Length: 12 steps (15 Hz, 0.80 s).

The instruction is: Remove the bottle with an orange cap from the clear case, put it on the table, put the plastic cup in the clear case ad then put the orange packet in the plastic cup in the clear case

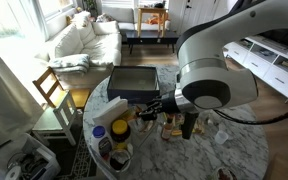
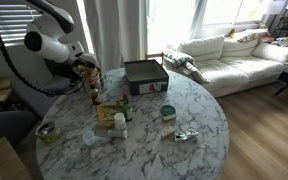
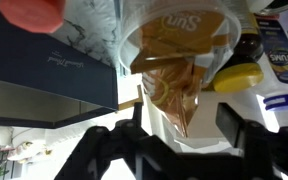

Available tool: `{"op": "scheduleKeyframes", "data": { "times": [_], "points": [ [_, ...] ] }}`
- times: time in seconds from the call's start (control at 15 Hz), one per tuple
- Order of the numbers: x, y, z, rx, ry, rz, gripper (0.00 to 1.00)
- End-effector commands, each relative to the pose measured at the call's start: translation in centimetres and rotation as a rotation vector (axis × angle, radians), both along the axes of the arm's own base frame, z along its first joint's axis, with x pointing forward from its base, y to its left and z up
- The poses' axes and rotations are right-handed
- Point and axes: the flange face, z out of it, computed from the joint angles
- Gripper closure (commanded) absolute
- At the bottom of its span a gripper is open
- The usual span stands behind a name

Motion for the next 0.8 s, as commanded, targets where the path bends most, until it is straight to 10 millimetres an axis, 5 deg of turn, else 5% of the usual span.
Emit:
{"op": "scheduleKeyframes", "data": {
  "times": [0.0, 0.4, 0.73],
  "points": [
    [-0.4, 0.5, 1.0, -0.004, 0.046, -0.03, 0.0],
    [-1.1, 1.1, 1.1, 0.078, 0.122, -0.065, 0.0],
    [-0.2, -1.6, 0.7, 0.101, 0.158, -0.084, 0.0]
  ]
}}
